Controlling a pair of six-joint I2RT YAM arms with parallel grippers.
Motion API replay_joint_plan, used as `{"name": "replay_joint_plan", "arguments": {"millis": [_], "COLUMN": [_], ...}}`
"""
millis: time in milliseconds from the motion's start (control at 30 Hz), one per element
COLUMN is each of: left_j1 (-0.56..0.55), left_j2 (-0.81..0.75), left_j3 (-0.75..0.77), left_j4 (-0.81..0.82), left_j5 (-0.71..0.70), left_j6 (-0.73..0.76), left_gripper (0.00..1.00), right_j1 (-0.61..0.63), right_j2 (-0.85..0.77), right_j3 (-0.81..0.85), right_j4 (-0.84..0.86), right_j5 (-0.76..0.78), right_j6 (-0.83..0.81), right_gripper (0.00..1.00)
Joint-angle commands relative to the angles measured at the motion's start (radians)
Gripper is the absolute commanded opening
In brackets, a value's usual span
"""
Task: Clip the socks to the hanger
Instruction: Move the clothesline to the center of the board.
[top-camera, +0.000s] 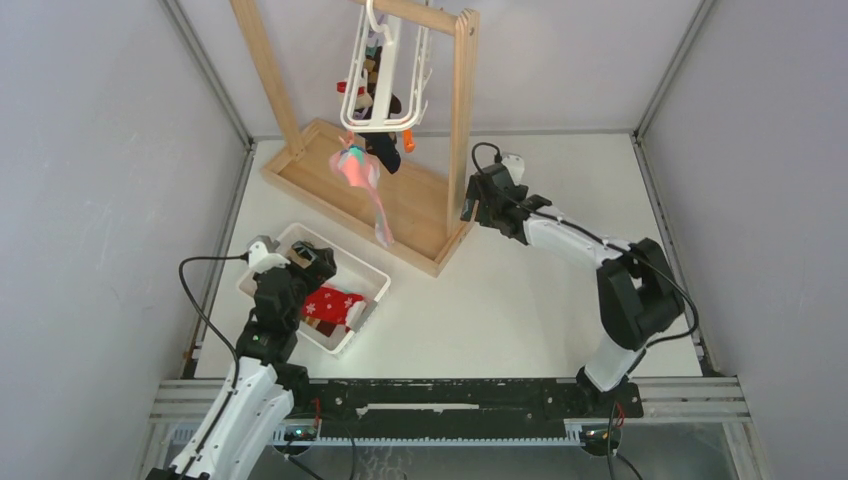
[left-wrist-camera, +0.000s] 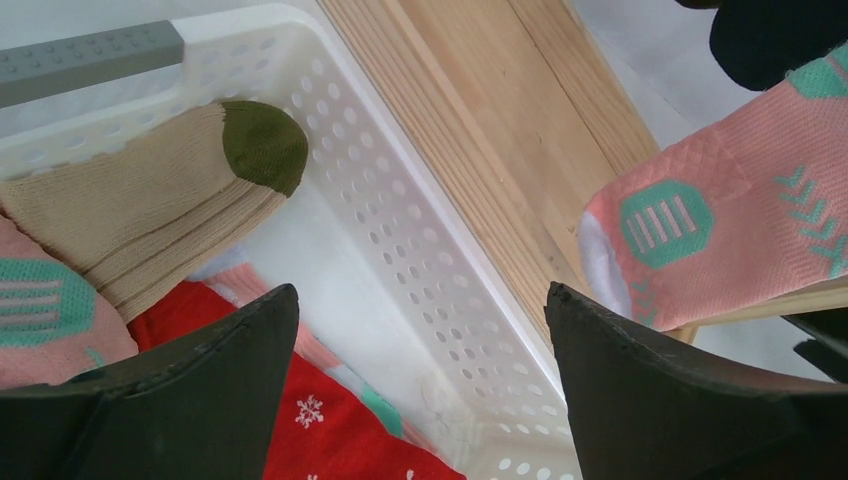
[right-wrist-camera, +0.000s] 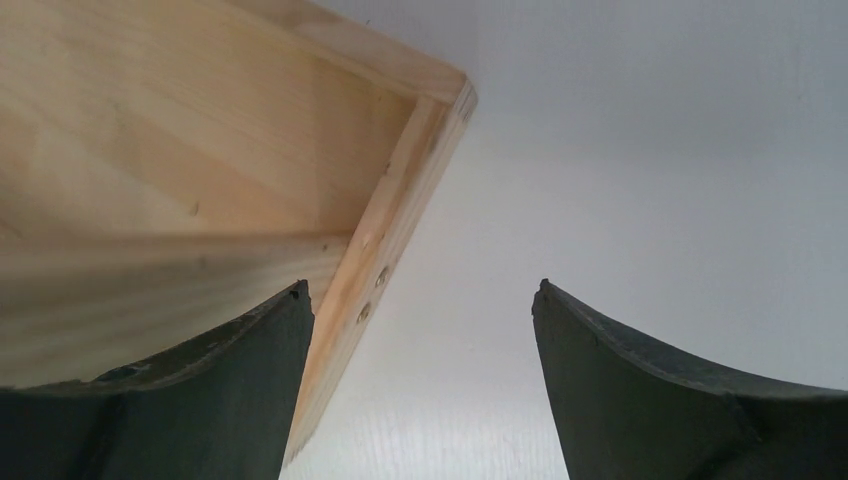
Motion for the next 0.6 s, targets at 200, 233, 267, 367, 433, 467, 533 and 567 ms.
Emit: {"name": "replay_joint_plan", "arguments": {"millis": [200, 233, 267, 367, 433, 467, 533, 567], "left_j1": [-0.003, -0.004, -0.003, -0.003, -0.003, -0.003, -0.003, -0.003], "left_j2": [-0.019, -0.018, -0.019, -0.018, -0.013, -0.01, -0.001, 0.002], "left_j3": [0.066, 0.068, 0.07, 0.077, 0.085, 0.09, 0.099, 0.103], "left_j4": [-0.026, -0.029, -0.032, -0.038, -0.049, -0.055, -0.067, -0.074], "left_j5": [0.001, 0.005, 0.008, 0.012, 0.008, 0.01, 0.011, 0.008], "left_j6": [-0.016, -0.016, -0.016, -0.02, -0.032, -0.035, -0.033, -0.033], "left_gripper": [0.96, 0.96, 0.96, 0.95, 0.95, 0.95, 0.96, 0.96], "right_j1": [-0.1, -0.111, -0.118, -0.121, -0.12, -0.118, -0.109, -0.104], "right_j2": [0.177, 0.194, 0.21, 0.271, 0.318, 0.343, 0.395, 0.42], "right_j3": [0.181, 0.195, 0.211, 0.293, 0.357, 0.382, 0.436, 0.467], "right_j4": [-0.053, -0.05, -0.05, -0.084, -0.11, -0.119, -0.147, -0.168], "right_j5": [-0.012, -0.035, -0.051, -0.046, -0.048, -0.045, -0.034, -0.029], "right_j6": [0.016, 0.017, 0.015, 0.0, -0.016, -0.022, -0.04, -0.044], "right_gripper": [0.83, 0.83, 0.83, 0.82, 0.81, 0.81, 0.81, 0.81]}}
